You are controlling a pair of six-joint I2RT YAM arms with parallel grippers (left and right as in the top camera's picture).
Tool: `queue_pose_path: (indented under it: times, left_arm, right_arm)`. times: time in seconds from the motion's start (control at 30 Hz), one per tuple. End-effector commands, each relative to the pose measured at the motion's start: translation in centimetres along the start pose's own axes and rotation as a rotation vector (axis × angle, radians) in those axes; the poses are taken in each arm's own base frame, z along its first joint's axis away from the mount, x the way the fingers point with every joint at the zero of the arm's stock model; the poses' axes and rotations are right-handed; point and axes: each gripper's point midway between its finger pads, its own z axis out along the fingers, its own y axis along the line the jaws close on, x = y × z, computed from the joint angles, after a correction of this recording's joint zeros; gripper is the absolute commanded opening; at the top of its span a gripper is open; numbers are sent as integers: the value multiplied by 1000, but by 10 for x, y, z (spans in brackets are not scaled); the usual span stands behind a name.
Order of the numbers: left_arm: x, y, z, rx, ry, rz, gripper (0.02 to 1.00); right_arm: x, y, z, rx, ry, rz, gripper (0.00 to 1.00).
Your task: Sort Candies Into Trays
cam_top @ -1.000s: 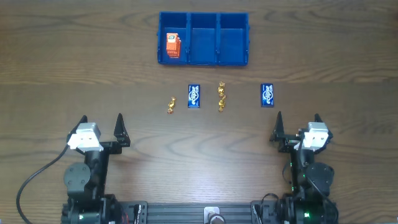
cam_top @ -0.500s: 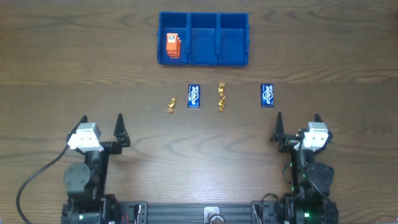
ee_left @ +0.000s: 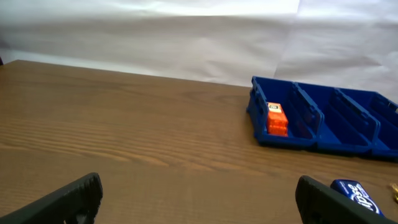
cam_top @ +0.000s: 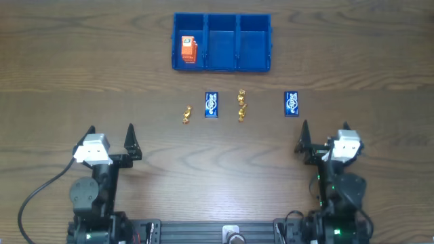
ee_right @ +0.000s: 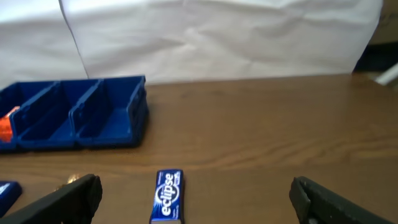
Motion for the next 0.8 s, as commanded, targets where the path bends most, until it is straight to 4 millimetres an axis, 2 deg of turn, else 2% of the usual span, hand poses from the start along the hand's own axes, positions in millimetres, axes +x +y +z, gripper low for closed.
queue_pose_path:
  times: [0.03,0.17,0.3,0.47,0.57,0.67,0.8]
  left_arm:
    - [16,0,1,9,51,-1,998]
    - [16,0,1,9,51,-1,998]
    - [16,0,1,9,51,-1,998]
    - [16,0,1,9,51,-1,998]
    - [16,0,1,9,51,-1,998]
    - [16,0,1,9,51,-1,998]
    - [16,0,1,9,51,-1,998]
  right_arm:
    - [-62,4,13,-3,85,-50,1000]
    - [-75,5,41,-1,321,-81,1000]
    - [-61,6,71,-4,589,-82,1000]
    - [-9,18,103,-47,901,-59,1000]
    - [35,29,117,-63,1040,-33,998]
    - [76,37,124,-82,1143,-41,1000]
    - [114,42,130,-100,1226,-34,1000]
